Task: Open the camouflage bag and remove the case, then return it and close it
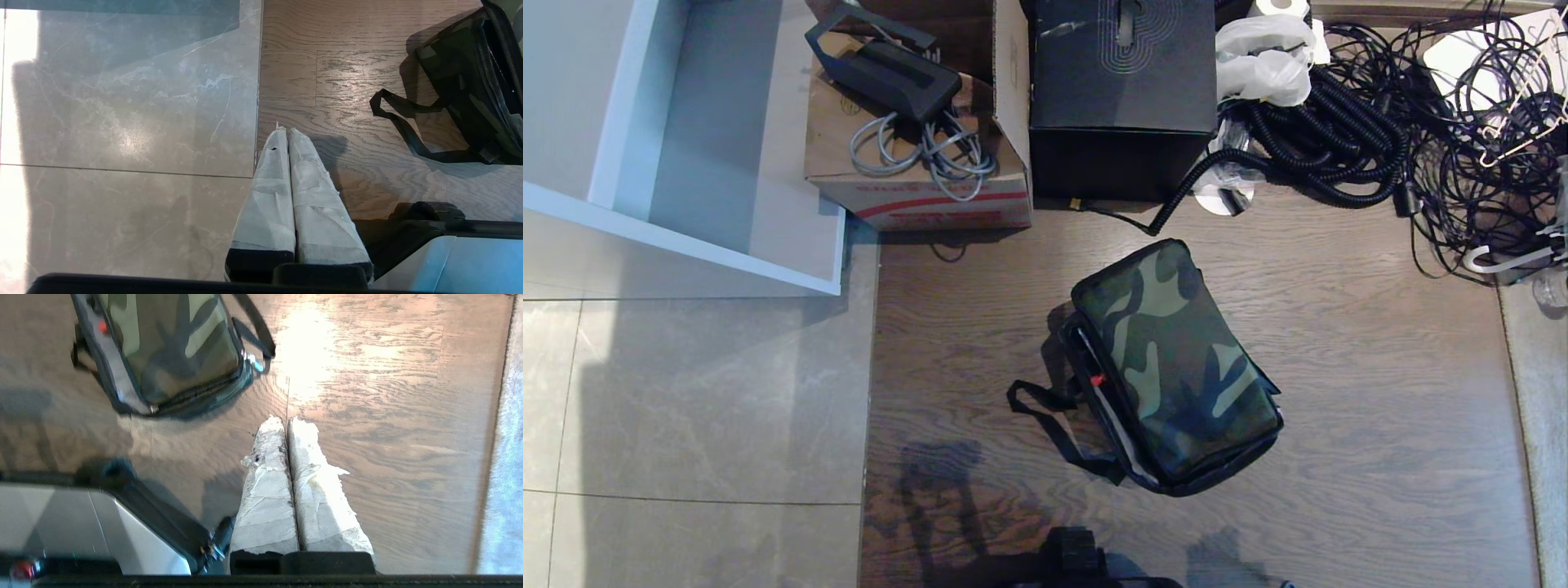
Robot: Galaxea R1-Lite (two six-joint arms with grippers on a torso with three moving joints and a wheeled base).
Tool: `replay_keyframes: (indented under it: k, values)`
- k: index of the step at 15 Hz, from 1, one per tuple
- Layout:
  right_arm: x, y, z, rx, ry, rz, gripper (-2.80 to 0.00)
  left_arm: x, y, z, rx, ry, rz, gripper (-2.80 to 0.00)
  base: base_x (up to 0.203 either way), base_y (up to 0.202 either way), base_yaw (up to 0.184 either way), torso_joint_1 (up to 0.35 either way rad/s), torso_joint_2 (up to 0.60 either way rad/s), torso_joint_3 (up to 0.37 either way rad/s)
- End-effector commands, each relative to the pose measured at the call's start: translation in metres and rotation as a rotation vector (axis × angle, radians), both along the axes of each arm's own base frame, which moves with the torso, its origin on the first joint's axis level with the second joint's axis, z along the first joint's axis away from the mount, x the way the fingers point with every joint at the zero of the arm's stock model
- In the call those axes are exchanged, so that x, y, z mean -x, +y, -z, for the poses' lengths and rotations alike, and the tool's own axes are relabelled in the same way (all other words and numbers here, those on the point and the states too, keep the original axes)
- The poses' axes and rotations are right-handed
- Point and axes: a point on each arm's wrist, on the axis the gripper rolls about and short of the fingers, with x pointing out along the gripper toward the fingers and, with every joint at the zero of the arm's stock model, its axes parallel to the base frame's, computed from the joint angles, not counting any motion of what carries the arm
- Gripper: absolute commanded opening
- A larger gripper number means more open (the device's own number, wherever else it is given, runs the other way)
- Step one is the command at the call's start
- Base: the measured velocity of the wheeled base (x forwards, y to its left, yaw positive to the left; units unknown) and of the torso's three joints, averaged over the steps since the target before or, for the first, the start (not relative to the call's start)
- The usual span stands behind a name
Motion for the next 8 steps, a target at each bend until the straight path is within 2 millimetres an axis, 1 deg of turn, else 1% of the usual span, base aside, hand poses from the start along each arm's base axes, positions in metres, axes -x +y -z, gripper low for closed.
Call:
replay_keyframes:
  k: [1,8]
  values:
    - [0.0008,-0.0002,0.0088,-0.023,-0.088,0.018,-2.80,0.0000,0.0001,0.0000,0.000,-0.001,-0.001,-2.80,0.000,0.000,0.000,0.000,0.00,0.000]
    - [0.0004,-0.0003,0.0079,-0.052,-0.109,0.022,-2.80,0.0000,0.0000,0.0000,-0.001,-0.001,0.000,-2.80,0.000,0.000,0.000,0.000,0.00,0.000]
